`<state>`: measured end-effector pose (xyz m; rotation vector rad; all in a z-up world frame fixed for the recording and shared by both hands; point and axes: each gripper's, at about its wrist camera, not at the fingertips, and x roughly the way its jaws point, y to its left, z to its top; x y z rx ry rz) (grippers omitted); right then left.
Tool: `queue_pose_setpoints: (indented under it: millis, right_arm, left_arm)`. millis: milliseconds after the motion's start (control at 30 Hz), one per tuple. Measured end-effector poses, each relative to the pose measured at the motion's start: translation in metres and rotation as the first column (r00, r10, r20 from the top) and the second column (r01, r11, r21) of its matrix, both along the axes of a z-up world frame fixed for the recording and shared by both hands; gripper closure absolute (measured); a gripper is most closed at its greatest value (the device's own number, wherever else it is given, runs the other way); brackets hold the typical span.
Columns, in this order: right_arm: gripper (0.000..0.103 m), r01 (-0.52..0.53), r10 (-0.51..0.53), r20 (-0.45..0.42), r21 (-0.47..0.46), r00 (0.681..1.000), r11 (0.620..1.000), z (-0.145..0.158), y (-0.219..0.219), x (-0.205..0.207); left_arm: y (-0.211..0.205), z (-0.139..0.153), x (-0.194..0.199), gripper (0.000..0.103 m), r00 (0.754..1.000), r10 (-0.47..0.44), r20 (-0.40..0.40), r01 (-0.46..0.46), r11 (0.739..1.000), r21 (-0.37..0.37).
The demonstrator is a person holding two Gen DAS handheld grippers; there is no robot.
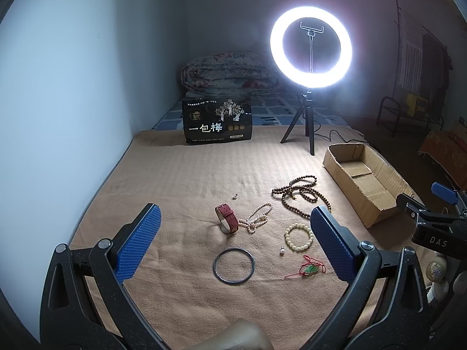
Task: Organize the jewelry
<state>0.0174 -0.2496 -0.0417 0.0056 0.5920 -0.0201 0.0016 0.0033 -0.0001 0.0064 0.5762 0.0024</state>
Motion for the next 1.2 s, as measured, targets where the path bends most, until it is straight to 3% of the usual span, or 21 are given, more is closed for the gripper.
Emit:
queue_pose_setpoints:
  millis: [1200]
  right_arm:
    - [0.0, 0.0, 0.0, -0.003, 0.0, 1.0, 1.0, -0.0002, 0.0008, 0.0002]
  left_arm:
    - [-0.0034, 0.0, -0.0012, 0.0, 1.0, -0.003, -0.001, 0.003, 1.0, 0.005]
